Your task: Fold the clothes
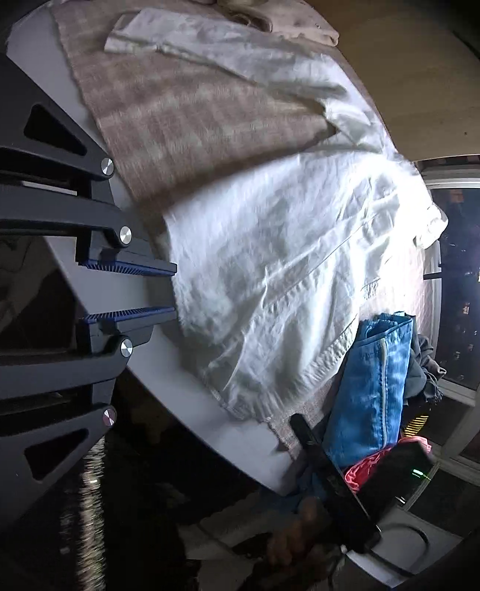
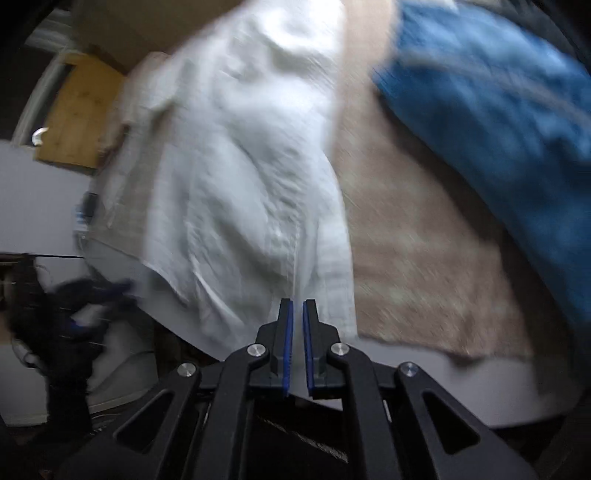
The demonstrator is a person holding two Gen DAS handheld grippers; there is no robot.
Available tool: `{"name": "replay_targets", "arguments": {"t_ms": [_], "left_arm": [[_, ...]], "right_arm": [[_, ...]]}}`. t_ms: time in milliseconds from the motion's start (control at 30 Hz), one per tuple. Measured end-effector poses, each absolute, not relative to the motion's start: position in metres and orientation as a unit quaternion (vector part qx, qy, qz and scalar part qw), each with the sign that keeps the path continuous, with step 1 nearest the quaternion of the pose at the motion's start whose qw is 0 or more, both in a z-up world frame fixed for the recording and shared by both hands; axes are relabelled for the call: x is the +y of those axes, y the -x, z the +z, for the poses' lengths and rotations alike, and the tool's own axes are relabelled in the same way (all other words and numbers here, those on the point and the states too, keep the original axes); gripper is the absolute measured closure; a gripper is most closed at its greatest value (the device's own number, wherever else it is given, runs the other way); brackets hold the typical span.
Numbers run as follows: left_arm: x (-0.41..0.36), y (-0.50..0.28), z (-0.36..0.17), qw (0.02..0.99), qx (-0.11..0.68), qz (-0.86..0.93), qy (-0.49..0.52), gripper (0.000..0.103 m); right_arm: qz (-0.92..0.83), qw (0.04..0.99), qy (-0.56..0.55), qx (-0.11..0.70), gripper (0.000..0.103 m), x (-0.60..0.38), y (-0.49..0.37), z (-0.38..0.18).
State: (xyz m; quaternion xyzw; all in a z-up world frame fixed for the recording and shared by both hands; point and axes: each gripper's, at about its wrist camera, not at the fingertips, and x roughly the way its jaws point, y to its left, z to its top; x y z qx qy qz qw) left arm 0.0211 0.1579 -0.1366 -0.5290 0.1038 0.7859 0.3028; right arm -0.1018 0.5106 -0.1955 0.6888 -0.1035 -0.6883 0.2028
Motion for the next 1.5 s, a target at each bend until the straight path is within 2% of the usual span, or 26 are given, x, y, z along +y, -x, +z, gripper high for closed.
{"name": "replay_targets", "arguments": {"t_ms": [67,100,267,367,467,633,833,1100,1200,1500], "left_arm": [[0.143,-0.005,-0.123,0.294,0.098,0.796,0.52,0.062],[0.138,0.006,-0.119,0.279,0.102,0.805,0.514,0.06],[0.113,0.094,-0.11,0.203,0.134,0.833,0.496,0.059],[0.113,0.138,-0.121,0.171,0.189,0.833,0.491,0.059],[0.09,0.156,-0.119,0.174,0.178,0.832,0.497,0.059],[-0.001,0.132,-0.109,0.117,0.135,0.848,0.5,0.059],[-0.125,0.087,-0.135,0.026,0.01,0.847,0.531,0.059],[-0.147,0.089,-0.18,0.046,-0.022,0.837,0.544,0.059],[-0.155,0.077,-0.176,0.04,-0.027,0.842,0.538,0.059],[-0.201,0.033,-0.163,0.012,-0.085,0.85,0.52,0.059]], "right_arm": [[-0.707,0.204,-0.668,-0.113,0.096,0.517,0.111,-0.183],[-0.725,0.212,-0.647,-0.103,0.096,0.514,0.119,-0.17],[-0.773,0.255,-0.577,-0.069,0.092,0.478,0.162,-0.128],[-0.776,0.274,-0.564,-0.065,0.091,0.44,0.194,-0.133],[-0.762,0.296,-0.569,-0.088,0.091,0.407,0.213,-0.142],[-0.742,0.348,-0.566,-0.083,0.086,0.336,0.223,-0.145],[-0.716,0.412,-0.563,-0.024,0.086,0.224,0.244,-0.147],[-0.656,0.47,-0.586,0.07,0.085,0.077,0.228,-0.188],[-0.653,0.485,-0.569,0.118,0.068,0.044,0.203,-0.198],[-0.651,0.508,-0.494,0.272,0.061,-0.041,0.126,-0.224]]}}
